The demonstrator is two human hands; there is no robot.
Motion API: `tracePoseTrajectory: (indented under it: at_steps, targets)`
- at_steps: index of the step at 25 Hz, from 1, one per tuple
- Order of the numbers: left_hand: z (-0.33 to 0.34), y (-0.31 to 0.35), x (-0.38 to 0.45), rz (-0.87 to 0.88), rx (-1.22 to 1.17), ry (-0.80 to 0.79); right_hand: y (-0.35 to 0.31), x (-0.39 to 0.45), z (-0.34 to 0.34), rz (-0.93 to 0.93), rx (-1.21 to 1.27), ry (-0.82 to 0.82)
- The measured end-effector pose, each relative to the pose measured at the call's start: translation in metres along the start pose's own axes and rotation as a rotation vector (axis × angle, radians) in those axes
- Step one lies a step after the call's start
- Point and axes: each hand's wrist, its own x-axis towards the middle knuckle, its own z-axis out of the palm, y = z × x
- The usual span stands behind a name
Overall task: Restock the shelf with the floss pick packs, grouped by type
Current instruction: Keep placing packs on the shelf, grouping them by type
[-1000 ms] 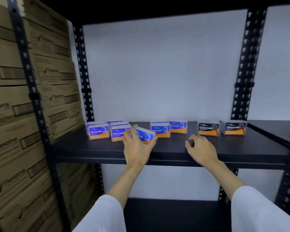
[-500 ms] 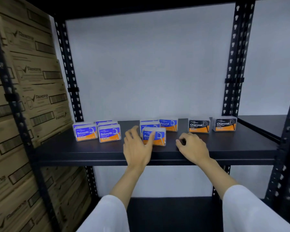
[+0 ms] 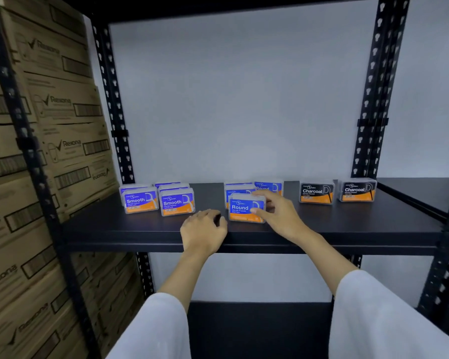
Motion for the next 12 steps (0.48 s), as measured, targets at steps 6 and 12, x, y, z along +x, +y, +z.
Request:
tracePoseTrajectory:
  at_steps: [6, 12]
  targets:
    - [0.001, 0.003, 0.001, -0.022, 0.004, 0.000, 0.025, 0.001, -0.038, 0.062, -0.199, 0.212]
    - [0.005, 0.000, 0.003, -0.022, 0.002, 0.017, 0.030, 0.025, -0.037, 0.113, -0.363, 0.252]
